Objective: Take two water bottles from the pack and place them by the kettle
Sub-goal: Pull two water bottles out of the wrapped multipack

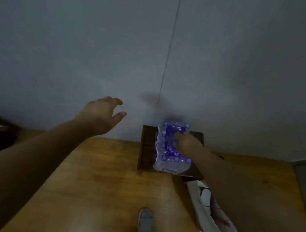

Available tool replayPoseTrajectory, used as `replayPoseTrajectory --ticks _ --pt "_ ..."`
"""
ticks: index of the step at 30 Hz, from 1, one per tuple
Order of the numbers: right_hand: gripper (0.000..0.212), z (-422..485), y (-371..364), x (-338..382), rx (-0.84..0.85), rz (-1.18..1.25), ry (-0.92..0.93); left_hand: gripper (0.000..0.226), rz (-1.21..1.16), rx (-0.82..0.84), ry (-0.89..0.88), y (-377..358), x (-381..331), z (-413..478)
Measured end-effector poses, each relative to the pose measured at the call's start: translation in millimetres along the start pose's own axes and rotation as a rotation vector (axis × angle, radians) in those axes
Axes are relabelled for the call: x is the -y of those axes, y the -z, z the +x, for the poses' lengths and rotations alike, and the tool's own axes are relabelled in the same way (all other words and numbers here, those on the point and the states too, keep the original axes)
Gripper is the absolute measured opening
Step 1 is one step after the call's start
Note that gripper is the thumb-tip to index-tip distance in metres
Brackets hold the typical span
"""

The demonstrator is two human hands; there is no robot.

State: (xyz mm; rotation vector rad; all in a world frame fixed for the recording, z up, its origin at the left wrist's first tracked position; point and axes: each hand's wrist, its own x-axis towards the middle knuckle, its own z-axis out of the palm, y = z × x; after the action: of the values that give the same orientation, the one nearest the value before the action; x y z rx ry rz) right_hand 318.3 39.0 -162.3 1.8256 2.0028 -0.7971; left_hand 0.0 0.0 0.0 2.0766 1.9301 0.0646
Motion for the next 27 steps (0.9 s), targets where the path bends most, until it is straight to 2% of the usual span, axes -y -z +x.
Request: replayPoseTrajectory --ticks 2,5,10,14,18,20,22,27 --pt "0.051 23 -13 -7 0.006 -0.05 -0.015 0.054 -0.049 -0.011 0.0 -12 2 15" --pt "0.05 54 -41 -16 0.102 -0.113 -0.016 0.054 -0.067 0.004 -0.004 -35 7 32" --pt "0.041 80 -74 -24 0.178 -0.295 0.022 0.053 -0.152 0.015 0.028 -72 13 47" --pt "0.043 89 -79 -25 0.131 -0.205 -0.041 0.052 -0.194 0.038 0.065 -92 9 47" --pt "0.043 90 -75 -34 0.158 -0.211 0.031 0.051 -0.24 0.071 0.038 -100 2 39" --pt "0.038 81 -70 -44 0.107 -0.213 0.118 0.05 -0.25 0.1 0.016 -99 -1 32" --pt "0.035 70 -60 -52 -0.023 -0.188 0.192 0.05 -0.259 0.12 0.013 -98 -4 26" --pt "0.032 34 -7 -47 -0.226 -0.086 0.269 0.051 -0.3 0.176 -0.003 -94 -20 12"
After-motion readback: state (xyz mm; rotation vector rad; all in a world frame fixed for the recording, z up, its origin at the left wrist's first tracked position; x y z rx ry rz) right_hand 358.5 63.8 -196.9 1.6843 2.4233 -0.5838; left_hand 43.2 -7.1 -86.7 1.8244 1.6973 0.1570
